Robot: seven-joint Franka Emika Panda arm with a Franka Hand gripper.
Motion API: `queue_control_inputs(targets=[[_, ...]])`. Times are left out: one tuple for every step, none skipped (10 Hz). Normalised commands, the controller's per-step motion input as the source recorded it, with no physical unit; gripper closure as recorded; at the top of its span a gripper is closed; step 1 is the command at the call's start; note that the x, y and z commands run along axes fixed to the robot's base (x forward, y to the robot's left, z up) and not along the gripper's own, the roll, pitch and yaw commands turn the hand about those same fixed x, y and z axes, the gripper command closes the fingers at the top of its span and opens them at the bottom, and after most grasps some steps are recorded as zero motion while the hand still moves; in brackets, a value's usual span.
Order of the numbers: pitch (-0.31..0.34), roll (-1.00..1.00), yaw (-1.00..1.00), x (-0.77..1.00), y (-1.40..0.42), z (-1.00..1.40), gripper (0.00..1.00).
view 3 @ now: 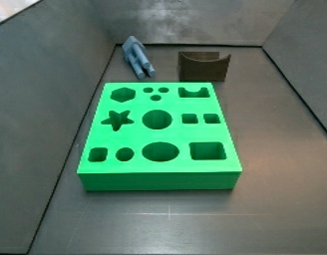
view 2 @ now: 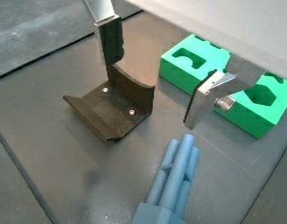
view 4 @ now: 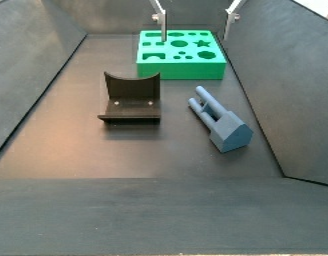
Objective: Pick up the 3 prong object. Move up. Rotate the 3 prong object. Place the 3 prong object on the fixture. Regrasp the 3 prong object. Move to above the board. Insert the 3 prong object.
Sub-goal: Pick up the 3 prong object.
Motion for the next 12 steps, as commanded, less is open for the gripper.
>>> queue_control_inputs(targets=[[-0.026, 0.00, 0.04, -0.08, -0.01, -0.17, 0.00], [-0.094, -0.04, 0.21, -0.24, -0.05, -0.28, 0.00], [-0.089, 0.00, 0.23, -0.25, -0.11, -0.34, 0.00], [-0.076, 0.00, 0.28, -0.23, -0.13, -0.39, 0.00], [-0.107, -0.04, 0.38, -0.18, -0.12, -0.41, 0.00], [-0.113, -0.03, 0.40, -0.14, -0.10, -0.40, 0.00], [-0.106, -0.03, 0.45, -0.10, -0.06, -0.38, 0.00], [-0.097, -0.03, 0.48, -0.05, -0.03, -0.41, 0.00], [-0.090, -0.01, 0.48, -0.04, 0.00, -0.42, 0.00], [-0.067, 0.00, 0.52, -0.02, 0.00, -0.42, 0.00], [-0.029, 0.00, 0.53, 0.00, 0.00, -0.33, 0.00], [-0.040, 0.00, 0.52, 0.00, 0.00, -0.36, 0.00]])
